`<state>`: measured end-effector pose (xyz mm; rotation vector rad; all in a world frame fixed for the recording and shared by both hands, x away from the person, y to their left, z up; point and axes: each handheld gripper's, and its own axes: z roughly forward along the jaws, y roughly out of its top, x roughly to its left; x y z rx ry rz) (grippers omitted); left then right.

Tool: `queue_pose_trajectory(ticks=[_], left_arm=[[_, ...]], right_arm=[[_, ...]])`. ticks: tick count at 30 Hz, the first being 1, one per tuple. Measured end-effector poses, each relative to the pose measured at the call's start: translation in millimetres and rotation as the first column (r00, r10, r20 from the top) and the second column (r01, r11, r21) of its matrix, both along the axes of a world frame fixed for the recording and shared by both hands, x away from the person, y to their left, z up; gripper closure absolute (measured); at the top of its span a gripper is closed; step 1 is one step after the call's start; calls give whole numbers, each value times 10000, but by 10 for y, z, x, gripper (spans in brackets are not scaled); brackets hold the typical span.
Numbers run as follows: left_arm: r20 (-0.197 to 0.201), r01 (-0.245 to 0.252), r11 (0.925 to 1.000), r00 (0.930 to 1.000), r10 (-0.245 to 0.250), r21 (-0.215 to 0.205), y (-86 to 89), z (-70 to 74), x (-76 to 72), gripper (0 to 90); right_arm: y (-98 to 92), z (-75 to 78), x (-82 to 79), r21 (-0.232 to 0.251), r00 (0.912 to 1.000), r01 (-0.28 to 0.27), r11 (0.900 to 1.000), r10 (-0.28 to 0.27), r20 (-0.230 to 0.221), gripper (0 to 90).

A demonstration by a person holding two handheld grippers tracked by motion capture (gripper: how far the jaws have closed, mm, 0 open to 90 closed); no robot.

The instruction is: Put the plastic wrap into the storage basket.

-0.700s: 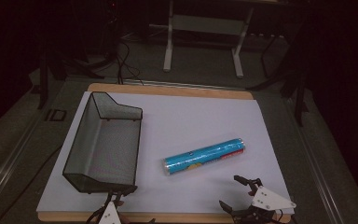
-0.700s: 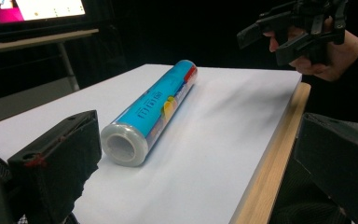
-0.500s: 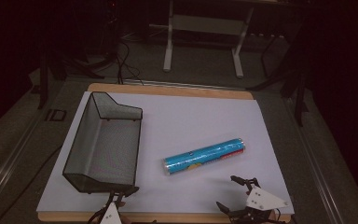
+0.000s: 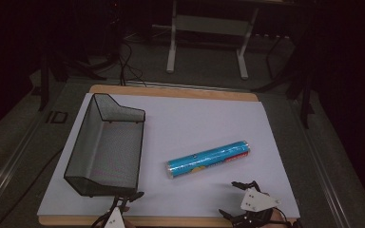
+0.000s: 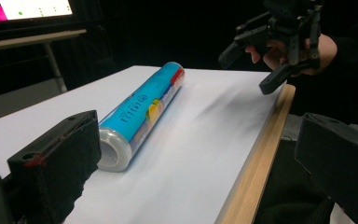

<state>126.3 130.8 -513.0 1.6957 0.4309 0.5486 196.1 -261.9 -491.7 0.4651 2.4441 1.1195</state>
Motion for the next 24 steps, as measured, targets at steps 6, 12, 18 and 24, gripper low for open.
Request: queue_pose_trajectory(ticks=[6, 12, 18, 24], left_arm=[[-49, 31, 10000, 10000, -31, 43, -1, -4, 9, 7], [-70, 19, 10000, 10000, -19, 17, 4, -6, 11, 7], [-5, 3, 9999, 10000, -3, 101, 5, -3, 5, 7], [-26, -24, 9999, 10000, 24, 107, 7, -6, 7, 7]], right_arm=[[69, -13, 100, -1577, 9998, 202, 9873, -184, 126, 85], [161, 80, 289, -2085, 9993, 77, 9780, -150, -333, 91], [290, 227, 475, -2758, 9997, -47, 9612, 116, 236, 92], [477, 313, 627, -3625, 9937, -319, 9315, 687, 890, 120]])
